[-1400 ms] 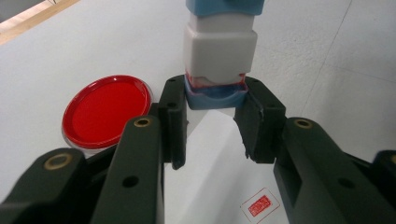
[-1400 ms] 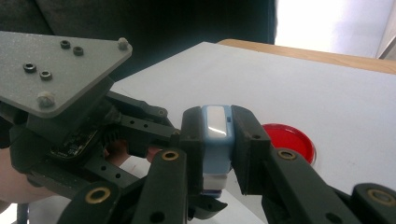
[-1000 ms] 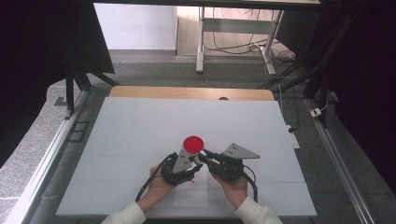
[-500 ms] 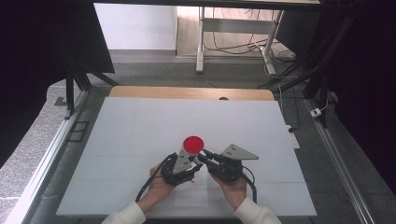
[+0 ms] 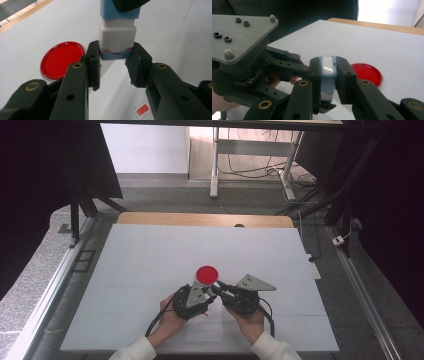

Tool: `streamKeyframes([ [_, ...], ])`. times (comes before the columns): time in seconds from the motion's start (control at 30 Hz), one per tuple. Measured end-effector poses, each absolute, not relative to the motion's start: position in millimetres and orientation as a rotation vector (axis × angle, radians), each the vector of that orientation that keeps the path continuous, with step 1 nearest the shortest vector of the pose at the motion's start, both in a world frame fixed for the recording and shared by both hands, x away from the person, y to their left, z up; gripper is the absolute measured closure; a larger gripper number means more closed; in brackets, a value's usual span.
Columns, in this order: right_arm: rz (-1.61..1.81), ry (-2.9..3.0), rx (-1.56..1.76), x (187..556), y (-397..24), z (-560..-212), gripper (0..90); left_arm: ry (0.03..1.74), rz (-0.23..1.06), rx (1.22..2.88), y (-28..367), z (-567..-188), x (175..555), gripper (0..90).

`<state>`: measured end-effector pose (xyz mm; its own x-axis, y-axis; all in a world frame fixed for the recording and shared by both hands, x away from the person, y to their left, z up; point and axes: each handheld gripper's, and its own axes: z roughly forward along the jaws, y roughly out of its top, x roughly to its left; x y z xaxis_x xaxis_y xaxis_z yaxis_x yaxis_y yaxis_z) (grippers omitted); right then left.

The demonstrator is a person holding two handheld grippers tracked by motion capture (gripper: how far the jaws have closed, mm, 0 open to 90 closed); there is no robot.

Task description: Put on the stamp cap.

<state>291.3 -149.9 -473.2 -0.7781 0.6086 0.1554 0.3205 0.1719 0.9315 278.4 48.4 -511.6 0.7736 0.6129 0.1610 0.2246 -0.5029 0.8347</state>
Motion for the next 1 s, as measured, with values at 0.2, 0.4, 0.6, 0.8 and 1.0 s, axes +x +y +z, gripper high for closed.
streamKeyframes([
  [0.2,1.649,2.206,0.91,291.5,-150.2,-473.8,74.9,0.618,0.576,2.089,48.1,-511.4,276.9,64.8],
  [0.4,1.662,2.209,0.921,291.8,-150.9,-474.1,75.0,0.613,0.585,2.082,48.0,-510.5,275.5,64.8],
  [0.6,1.663,2.215,0.925,292.2,-150.9,-475.3,75.0,0.607,0.597,2.083,47.9,-510.0,274.5,64.8],
  [0.8,1.664,2.219,0.928,292.1,-150.8,-475.8,75.1,0.604,0.604,2.083,48.1,-509.7,274.1,64.8],
  [1.0,1.666,2.222,0.933,292.0,-150.8,-476.9,75.2,0.608,0.602,2.074,49.0,-509.3,274.0,64.8],
])
